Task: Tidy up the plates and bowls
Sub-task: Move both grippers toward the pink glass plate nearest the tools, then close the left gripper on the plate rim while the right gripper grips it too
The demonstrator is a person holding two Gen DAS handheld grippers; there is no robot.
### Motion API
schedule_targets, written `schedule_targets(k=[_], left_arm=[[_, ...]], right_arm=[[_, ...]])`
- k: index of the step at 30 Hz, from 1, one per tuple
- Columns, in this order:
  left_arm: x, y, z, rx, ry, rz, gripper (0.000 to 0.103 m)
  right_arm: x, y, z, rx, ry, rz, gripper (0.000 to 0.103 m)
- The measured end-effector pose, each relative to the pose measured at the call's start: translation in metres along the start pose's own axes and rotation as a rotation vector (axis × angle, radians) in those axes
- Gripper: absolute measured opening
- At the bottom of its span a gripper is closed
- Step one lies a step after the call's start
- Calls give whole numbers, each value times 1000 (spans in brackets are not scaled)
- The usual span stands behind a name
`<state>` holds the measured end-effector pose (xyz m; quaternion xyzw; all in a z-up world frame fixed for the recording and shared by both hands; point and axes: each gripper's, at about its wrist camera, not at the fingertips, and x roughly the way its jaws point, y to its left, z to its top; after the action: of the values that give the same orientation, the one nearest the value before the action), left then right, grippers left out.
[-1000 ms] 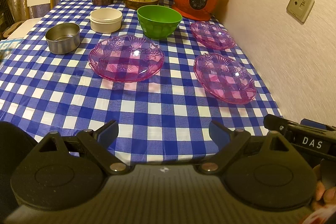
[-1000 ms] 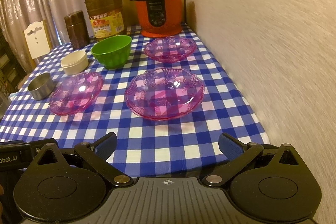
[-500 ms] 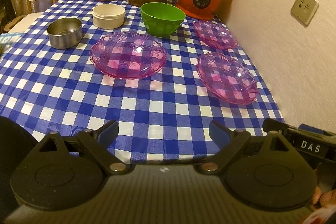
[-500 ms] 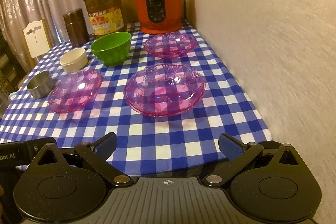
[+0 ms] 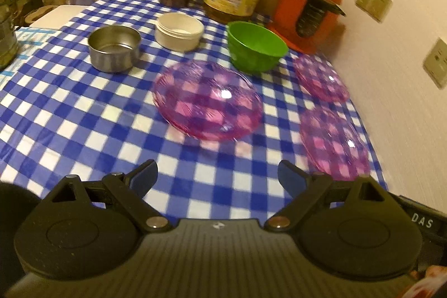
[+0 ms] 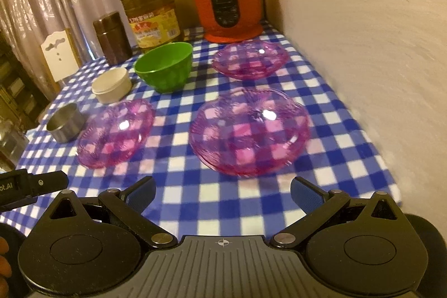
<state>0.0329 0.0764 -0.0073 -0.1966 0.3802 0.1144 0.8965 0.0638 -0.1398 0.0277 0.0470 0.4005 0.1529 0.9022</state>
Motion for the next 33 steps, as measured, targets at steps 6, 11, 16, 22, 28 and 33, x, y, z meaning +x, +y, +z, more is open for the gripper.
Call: schedule_targets(k=[6,11,16,22,28,33], left_arm=[[19,18,19,-53,-8,16,92],[39,35,28,-90,6,43,92],[57,48,36,-117,14,50,91],[78,58,46,-138,16,51,89],[98,67,52,-144,16,68,85],[114,73,56,-141,20,67,77]], right_arm=[[21,4,13,11,-5,11,102],[38,5,21,26,0,19,102],[57,17,27,26,6,47,101],[86,40,37,-1,27,92,82],[115,59,49,-18,30,145,72],[141,66,56,-13,41,168,61]])
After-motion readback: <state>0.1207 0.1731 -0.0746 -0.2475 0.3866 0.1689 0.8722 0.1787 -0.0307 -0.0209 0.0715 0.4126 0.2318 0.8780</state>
